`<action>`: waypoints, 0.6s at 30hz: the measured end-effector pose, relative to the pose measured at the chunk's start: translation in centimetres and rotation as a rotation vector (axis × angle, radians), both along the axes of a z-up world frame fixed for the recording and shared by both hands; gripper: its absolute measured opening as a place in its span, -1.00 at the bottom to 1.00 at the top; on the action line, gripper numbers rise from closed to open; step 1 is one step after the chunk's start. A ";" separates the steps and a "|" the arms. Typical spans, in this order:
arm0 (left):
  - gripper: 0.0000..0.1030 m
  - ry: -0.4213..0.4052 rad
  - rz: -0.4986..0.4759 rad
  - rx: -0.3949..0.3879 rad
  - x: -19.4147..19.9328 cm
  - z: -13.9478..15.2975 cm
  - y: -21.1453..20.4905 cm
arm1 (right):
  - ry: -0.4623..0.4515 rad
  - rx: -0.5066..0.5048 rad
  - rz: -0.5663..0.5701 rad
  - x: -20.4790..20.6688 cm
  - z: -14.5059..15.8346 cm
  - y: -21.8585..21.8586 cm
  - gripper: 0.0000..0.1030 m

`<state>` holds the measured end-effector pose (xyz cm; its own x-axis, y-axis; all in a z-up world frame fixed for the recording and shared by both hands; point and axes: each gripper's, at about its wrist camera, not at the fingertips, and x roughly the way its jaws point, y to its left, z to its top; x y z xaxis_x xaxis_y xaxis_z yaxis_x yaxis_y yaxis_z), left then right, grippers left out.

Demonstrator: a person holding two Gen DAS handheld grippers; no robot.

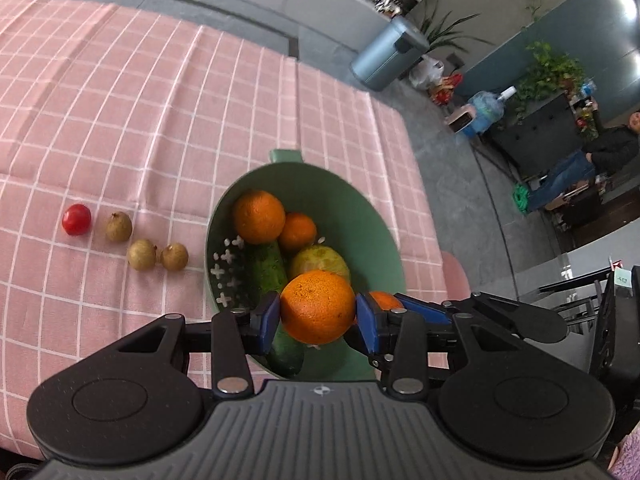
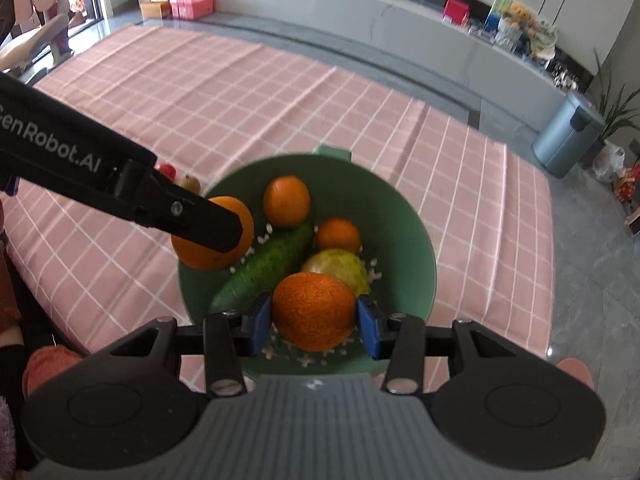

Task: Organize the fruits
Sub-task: 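Carry the orange into the colander with the left tool while the right tool drops its orange in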

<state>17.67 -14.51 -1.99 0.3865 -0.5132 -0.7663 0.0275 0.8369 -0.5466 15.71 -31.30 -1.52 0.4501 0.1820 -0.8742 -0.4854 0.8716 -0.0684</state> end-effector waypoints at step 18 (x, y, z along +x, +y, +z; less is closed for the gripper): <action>-0.09 0.087 0.005 0.152 2.0 -2.6 -0.8 | 0.228 0.007 -0.019 3.0 -4.8 0.7 -0.17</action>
